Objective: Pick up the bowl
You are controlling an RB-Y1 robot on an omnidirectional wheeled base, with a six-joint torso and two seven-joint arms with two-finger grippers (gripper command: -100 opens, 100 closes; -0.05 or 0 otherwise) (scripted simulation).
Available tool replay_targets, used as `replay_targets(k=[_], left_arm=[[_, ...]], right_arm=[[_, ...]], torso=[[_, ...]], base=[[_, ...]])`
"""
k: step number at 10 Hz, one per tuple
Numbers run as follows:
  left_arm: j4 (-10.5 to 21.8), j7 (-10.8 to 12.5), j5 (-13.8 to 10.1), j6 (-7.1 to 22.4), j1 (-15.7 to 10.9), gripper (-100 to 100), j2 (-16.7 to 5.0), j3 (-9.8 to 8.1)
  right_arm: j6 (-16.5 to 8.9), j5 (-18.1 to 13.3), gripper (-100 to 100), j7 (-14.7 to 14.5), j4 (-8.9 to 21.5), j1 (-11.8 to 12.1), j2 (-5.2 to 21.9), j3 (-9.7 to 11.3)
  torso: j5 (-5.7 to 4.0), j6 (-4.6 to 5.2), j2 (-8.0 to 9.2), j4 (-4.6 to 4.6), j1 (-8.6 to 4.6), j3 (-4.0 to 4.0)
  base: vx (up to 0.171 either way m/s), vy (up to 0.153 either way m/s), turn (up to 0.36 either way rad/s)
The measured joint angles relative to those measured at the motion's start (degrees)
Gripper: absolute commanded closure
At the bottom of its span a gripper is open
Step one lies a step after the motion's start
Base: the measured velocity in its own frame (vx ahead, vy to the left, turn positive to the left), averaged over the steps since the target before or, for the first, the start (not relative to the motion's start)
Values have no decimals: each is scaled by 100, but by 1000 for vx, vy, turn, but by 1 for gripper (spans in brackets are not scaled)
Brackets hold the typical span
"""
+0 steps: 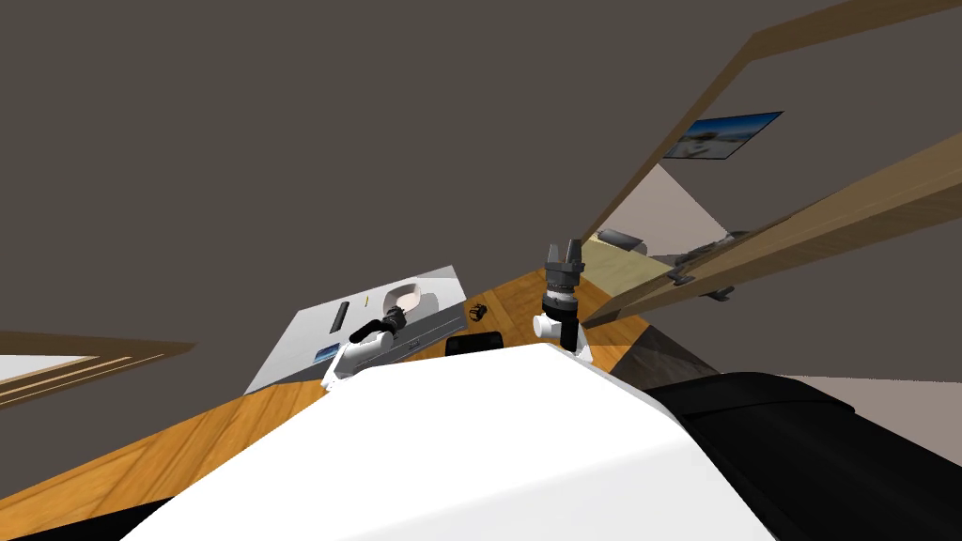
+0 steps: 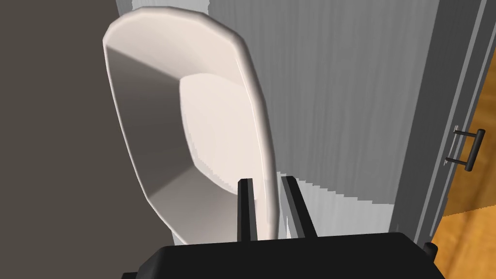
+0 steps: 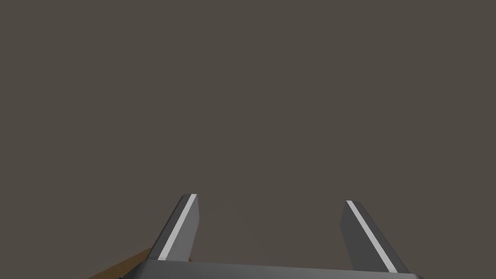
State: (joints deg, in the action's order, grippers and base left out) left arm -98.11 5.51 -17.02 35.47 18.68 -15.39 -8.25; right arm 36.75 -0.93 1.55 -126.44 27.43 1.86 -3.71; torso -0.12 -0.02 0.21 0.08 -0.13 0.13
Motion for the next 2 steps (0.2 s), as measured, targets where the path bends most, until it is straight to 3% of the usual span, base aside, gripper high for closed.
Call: replay_targets(k=[1, 2], left_arm=[[-114, 7, -16, 68, 57, 100, -15, -6], [-126, 8, -19, 83, 66, 0, -16, -5]], right_arm=[[0, 0, 0, 0, 0, 0, 0, 0], [0, 0, 0, 0, 0, 0, 0, 0]], torso=[[-1, -1, 4, 1, -1, 2], [0, 1, -2, 1, 4, 0]], base=[[-17, -11, 6], [0, 0, 0]])
